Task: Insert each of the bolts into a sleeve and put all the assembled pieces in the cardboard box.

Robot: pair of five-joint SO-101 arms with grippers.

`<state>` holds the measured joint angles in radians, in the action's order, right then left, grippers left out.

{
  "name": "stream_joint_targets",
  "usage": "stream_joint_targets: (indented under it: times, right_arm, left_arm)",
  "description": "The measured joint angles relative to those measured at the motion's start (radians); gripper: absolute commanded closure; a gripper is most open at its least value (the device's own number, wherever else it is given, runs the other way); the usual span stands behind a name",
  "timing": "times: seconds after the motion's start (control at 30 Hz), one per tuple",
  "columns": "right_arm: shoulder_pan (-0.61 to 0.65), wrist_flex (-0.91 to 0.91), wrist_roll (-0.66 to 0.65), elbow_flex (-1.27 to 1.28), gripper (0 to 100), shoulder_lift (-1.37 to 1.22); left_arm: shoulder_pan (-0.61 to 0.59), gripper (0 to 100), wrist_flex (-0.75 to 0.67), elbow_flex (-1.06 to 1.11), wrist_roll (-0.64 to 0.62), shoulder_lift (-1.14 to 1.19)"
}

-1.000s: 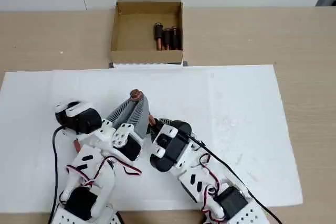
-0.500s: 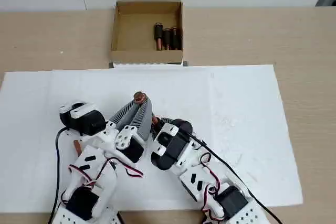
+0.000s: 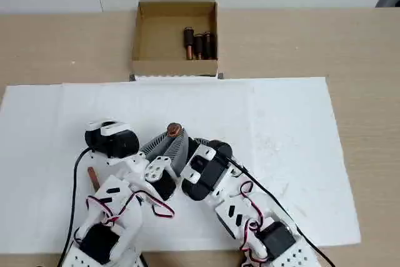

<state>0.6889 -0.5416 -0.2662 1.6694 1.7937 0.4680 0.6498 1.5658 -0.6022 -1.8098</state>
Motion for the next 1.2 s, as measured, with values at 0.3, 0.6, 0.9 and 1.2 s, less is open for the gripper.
stream_joint_targets:
  times: [0.3,0.6,0.9,1.2]
  right_arm:
    - [0.0,-0.002,0.0,0.0,99.5,-0.005]
    - [-0.002,-0.003,0.0,0.0,99.5,-0.005]
    - [-0.005,-0.002,0.0,0.0,99.5,-0.005]
    - [-0.002,0.002,0.0,0.0,99.5,0.0]
  left_arm:
    - [0.061,100,-0.009,0.087,0.028,-0.011]
    - [0.064,91,-0.009,0.087,0.121,-0.012]
    - [-0.018,87,-0.006,0.072,0.235,-0.008]
    - [-0.021,87,0.009,0.009,0.247,0.0]
